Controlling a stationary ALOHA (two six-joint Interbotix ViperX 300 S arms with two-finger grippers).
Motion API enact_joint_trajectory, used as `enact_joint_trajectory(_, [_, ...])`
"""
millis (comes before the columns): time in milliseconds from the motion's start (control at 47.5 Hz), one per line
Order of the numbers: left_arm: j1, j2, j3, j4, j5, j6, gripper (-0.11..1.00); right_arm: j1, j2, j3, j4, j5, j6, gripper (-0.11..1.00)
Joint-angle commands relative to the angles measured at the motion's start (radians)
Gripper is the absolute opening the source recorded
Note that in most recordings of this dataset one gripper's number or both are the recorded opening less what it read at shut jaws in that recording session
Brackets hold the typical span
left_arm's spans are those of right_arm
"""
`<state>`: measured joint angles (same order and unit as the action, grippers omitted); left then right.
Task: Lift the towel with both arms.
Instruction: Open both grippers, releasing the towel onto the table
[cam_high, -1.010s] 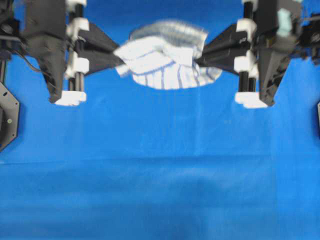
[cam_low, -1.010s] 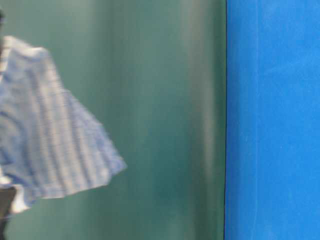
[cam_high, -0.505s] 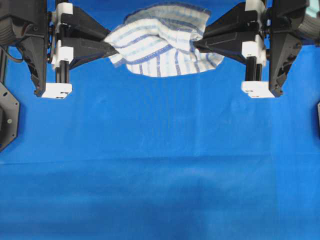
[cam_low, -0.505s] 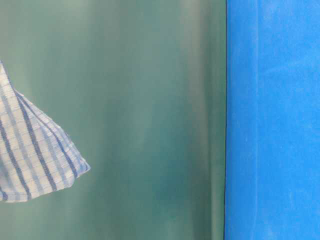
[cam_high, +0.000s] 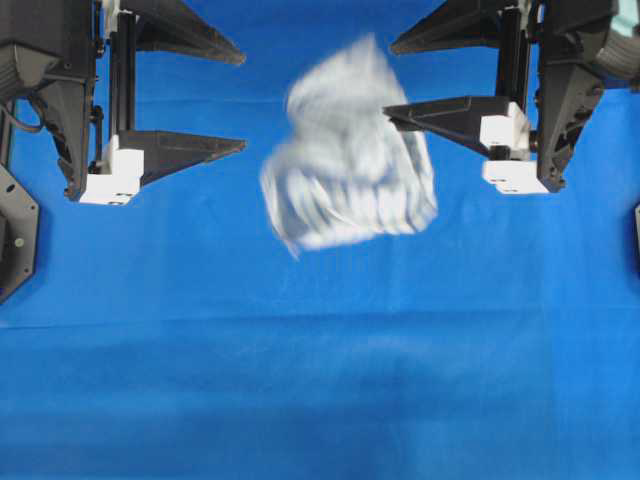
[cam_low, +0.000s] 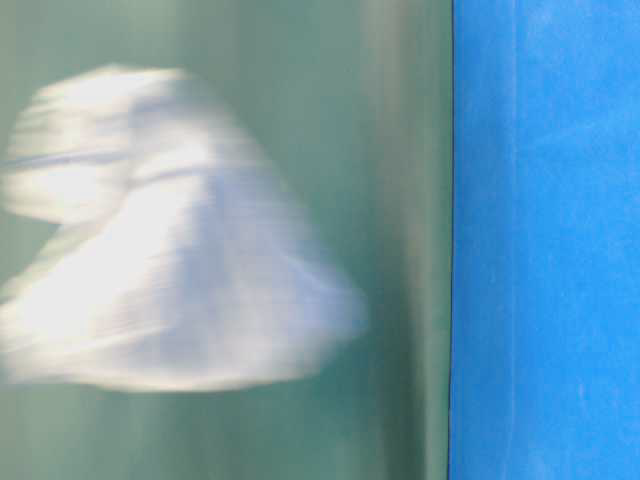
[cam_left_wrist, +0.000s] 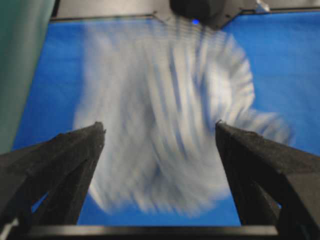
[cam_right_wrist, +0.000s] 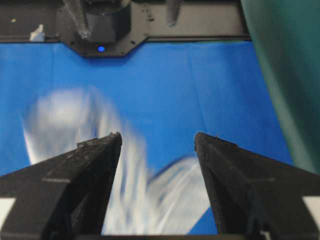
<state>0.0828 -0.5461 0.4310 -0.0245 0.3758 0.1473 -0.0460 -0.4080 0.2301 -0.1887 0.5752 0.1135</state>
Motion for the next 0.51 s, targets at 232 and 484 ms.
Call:
enact_joint_trajectory(232, [-0.029,0.021,0.058,0.0,-0.048,-0.002,0.94,0.002,-0.012,0.066,-0.003,-0.015,0.011,0.65])
enact_joint_trajectory(484, [-0.069,0.084,0.212,-0.002,-0.224,-0.028,0.94,0.041,0.006,0.212,0.006,-0.126,0.041,0.65])
